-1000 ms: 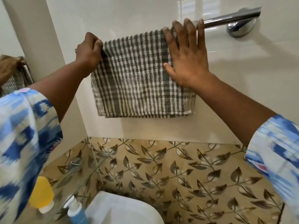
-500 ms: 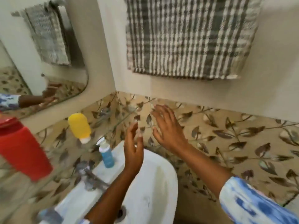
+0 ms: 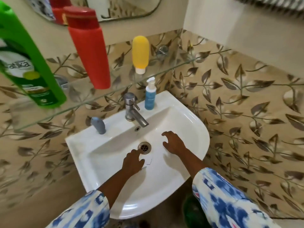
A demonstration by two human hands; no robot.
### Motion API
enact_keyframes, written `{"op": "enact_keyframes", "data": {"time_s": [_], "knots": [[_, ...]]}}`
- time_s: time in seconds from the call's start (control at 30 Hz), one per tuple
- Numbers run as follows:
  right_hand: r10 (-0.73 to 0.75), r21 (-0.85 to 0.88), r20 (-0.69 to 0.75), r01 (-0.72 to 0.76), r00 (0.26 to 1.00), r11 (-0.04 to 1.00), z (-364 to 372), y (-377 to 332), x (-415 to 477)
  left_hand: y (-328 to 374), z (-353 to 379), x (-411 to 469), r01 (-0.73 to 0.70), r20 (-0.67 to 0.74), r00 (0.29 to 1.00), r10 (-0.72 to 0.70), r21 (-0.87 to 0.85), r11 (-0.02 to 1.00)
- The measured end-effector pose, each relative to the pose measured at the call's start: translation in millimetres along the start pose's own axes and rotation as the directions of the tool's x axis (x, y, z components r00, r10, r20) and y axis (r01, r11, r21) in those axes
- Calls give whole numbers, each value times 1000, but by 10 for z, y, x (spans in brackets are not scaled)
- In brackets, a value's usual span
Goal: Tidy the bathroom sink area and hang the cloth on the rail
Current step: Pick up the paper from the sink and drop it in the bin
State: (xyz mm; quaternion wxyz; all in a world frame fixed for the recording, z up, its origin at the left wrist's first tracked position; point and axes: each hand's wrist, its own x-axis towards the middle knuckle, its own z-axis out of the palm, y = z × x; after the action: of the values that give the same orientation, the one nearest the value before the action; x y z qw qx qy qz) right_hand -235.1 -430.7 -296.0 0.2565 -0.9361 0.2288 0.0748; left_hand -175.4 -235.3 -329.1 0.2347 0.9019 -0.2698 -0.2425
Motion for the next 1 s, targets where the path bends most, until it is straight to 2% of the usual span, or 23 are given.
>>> {"op": "enact_keyframes", "data": {"time_s": [0.1, 0.2, 0.27, 0.37, 0.5, 0.6, 0.7, 0.77, 0.87, 0.93, 1.0], "knots": [[51, -103, 132, -37, 990, 994, 212, 100, 49, -301, -20, -49, 36, 127, 989, -73, 267, 963], [98, -341, 253, -6, 962, 940, 448, 186, 18, -476, -2, -151, -83, 312, 945, -95, 510, 856], [123, -432, 250, -3, 960, 902, 601, 185, -18, -513, 7, -185, -174, 402, 911, -93, 578, 797], [130, -449, 190, -32, 973, 893, 709, 132, -4, -494, 14, -203, -177, 392, 918, -64, 549, 817], [125, -413, 123, -64, 985, 909, 735, 113, 28, -410, 40, -154, -141, 205, 978, 43, 494, 858], [66, -227, 63, -50, 996, 973, 755, 77, 39, -346, 45, -27, -165, 157, 982, 106, 426, 890], [-111, -31, 120, 116, 986, 993, 772, -79, 23, -278, 93, 79, -250, 246, 958, 150, 454, 855], [-182, -46, 208, 196, 961, 980, 825, -173, -4, -247, 159, 114, -242, 286, 952, 112, 472, 848], [-161, -242, 288, 235, 944, 941, 952, -150, -29, -234, 240, 130, -193, 279, 959, 53, 504, 842], [-106, -327, 283, 200, 953, 924, 964, -121, -42, -252, 250, 124, -180, 251, 967, 47, 541, 821], [-76, -336, 280, 172, 957, 926, 951, -88, -9, -278, 231, 130, -164, 223, 974, 43, 557, 814]]}}
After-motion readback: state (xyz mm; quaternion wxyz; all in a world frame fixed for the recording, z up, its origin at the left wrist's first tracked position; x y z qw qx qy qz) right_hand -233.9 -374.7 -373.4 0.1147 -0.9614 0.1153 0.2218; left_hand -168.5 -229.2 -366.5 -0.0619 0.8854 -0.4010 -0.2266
